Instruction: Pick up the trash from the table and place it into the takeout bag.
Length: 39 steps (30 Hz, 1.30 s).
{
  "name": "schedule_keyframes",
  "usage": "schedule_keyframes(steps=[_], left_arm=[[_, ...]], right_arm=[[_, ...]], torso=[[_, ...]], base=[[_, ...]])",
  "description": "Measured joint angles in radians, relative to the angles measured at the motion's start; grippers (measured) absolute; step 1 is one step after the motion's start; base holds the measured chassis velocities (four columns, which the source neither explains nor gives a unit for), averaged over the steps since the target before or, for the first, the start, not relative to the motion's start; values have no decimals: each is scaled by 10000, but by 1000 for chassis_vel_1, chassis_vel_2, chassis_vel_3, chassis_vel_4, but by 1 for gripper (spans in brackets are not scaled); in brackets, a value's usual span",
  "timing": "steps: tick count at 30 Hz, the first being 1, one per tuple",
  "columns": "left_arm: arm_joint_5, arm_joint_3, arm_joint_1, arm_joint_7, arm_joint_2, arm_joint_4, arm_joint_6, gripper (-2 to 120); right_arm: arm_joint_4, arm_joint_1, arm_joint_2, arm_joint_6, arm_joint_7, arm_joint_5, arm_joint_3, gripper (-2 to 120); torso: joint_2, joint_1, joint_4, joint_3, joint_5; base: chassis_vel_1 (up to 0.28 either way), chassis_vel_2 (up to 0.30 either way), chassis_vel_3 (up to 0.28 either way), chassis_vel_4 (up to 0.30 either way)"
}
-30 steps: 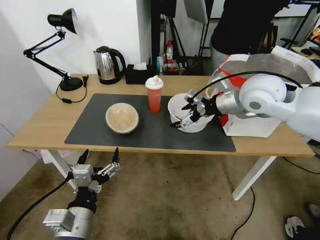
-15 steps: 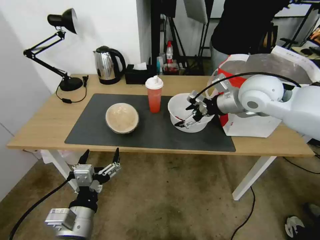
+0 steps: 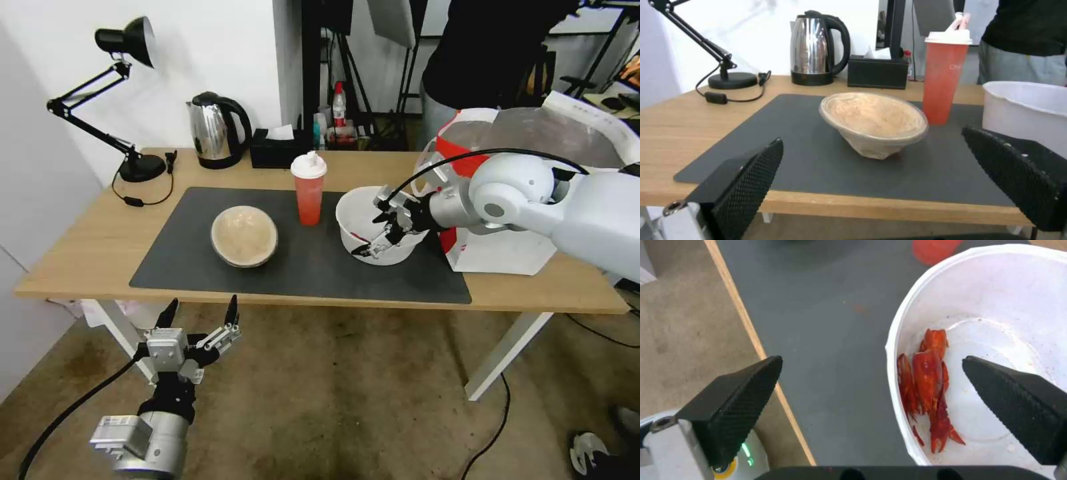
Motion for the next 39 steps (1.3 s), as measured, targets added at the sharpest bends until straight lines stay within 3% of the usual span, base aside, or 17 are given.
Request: schedule_keyframes(steps=[28, 39], left_arm=[[-29, -47, -50, -15, -105, 64, 4, 100], [-122, -85, -39, -28, -98, -2, 7, 100]], right_arm=[[-508, -575, 250, 1, -125, -328, 15, 98], [-977, -748, 489, 1, -12, -359, 15, 57]], torso=[[0, 0, 0, 0, 0], [0, 0, 0, 0, 0]], base=[[0, 0, 0, 0], [0, 0, 0, 0]])
